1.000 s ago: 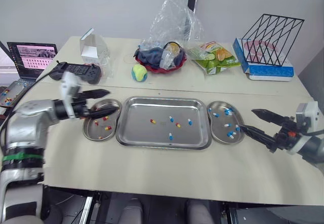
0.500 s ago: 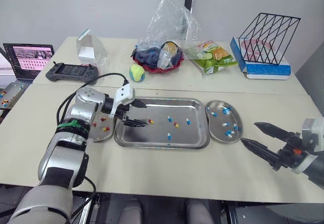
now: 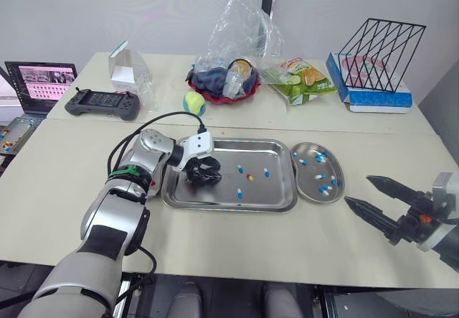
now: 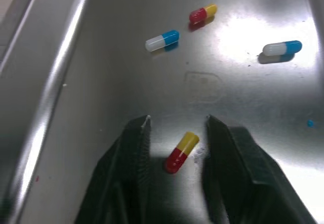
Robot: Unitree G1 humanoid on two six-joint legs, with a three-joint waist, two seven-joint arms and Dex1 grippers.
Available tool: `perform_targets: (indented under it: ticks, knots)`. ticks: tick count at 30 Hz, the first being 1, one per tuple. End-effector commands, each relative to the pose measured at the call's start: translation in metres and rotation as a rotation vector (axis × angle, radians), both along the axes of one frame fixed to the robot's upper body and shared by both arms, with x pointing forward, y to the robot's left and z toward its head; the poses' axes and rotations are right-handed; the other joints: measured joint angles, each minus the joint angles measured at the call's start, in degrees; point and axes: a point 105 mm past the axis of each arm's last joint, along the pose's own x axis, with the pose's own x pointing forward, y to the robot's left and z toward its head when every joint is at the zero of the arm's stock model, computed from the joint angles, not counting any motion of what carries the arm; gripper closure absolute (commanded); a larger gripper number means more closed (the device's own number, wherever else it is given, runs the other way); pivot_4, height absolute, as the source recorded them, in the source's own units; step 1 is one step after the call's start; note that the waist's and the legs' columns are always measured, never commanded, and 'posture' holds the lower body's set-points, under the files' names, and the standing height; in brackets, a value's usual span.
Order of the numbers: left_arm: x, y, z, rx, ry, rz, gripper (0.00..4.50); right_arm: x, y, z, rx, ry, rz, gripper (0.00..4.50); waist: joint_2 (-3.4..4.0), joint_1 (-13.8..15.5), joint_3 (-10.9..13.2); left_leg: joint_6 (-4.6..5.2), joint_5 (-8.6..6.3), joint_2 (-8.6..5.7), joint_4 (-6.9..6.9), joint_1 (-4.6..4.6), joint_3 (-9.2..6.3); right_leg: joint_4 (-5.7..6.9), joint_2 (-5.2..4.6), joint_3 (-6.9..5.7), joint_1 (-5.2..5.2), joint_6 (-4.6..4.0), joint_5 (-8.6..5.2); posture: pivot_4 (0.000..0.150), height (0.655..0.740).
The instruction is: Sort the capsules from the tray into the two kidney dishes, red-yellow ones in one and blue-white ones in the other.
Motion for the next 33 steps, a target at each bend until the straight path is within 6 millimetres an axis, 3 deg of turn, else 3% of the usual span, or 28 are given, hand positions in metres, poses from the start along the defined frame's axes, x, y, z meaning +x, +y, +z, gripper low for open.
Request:
perform_targets:
  ticks: [1, 2, 6, 13, 15, 18, 20, 27, 33]
  knots:
    - [0.0, 0.003, -0.002, 0.038, 0.0, 0.0, 4.21, -0.002, 0.002, 0.011, -0.004, -0.052, 0.008, 0.0, 0.0, 0.0, 0.0, 0.0, 0.0, 0.0, 0.0, 0.0, 0.0, 0.0, 0.0, 0.0, 0.0, 0.0, 0.0, 0.15, 0.738]
    - [0.0, 0.004, -0.002, 0.037, 0.003, 0.001, 4.48, -0.002, 0.001, 0.011, -0.006, -0.052, 0.008, 0.0, 0.01, 0.0, 0.0, 0.0, 0.0, 0.0, 0.0, 0.0, 0.0, 0.0, 0.0, 0.0, 0.0, 0.0, 0.0, 0.15, 0.738]
    - [-0.001, 0.008, 0.004, 0.0, 0.028, 0.005, 4.48, 0.002, 0.001, 0.01, -0.01, -0.05, 0.014, 0.0, 0.01, -0.08, 0.0, 0.0, 0.0, 0.0, 0.0, 0.01, 0.0, 0.01, 0.0, 0.0, 0.0, 0.0, 0.0, 0.15, 0.738]
    - [0.007, 0.007, 0.039, -0.164, 0.03, 0.052, 4.48, 0.012, 0.006, 0.008, -0.009, -0.051, 0.039, 0.0, 0.0, -0.13, 0.0, 0.0, 0.0, 0.0, 0.0, 0.0, 0.0, 0.03, 0.0, 0.0, 0.0, 0.0, 0.0, 0.15, 0.738]
    - [0.009, 0.016, 0.054, -0.177, 0.005, 0.064, 4.48, 0.013, 0.008, 0.008, -0.009, -0.05, 0.05, 0.0, 0.0, -0.16, 0.0, -0.01, 0.0, 0.0, 0.0, -0.02, 0.0, 0.02, 0.0, 0.0, -0.01, 0.01, 0.0, 0.15, 0.738]
    - [0.012, 0.044, 0.077, -0.215, -0.021, 0.143, 4.48, 0.015, 0.011, 0.008, -0.003, -0.042, 0.08, 0.0, 0.0, -0.38, 0.0, -0.01, 0.01, 0.0, 0.0, -0.01, 0.0, 0.05, 0.0, 0.0, -0.04, 0.01, 0.0, 0.15, 0.738]
    - [0.012, 0.063, 0.082, -0.2, -0.037, 0.193, 4.48, 0.018, 0.013, 0.008, 0.001, -0.041, 0.094, 0.0, 0.01, -0.61, 0.0, -0.01, 0.0, 0.0, -0.01, 0.0, 0.0, 0.06, 0.0, 0.0, -0.04, 0.01, -0.01, 0.15, 0.738]
    - [0.002, 0.11, 0.08, -0.154, -0.041, 0.317, 4.48, 0.027, 0.018, 0.008, 0.002, -0.036, 0.138, 0.0, 0.02, -0.37, -0.01, -0.02, 0.01, 0.0, -0.01, 0.01, 0.0, 0.05, 0.0, 0.01, -0.01, 0.02, -0.01, 0.15, 0.738]
    - [-0.013, 0.137, 0.052, -0.125, 0.009, 0.43, 4.48, 0.041, 0.024, 0.008, -0.009, -0.035, 0.191, 0.0, 0.03, -0.44, -0.01, -0.02, 0.01, 0.01, -0.02, 0.02, -0.01, 0.09, 0.0, 0.01, -0.04, 0.02, -0.01, 0.15, 0.738]
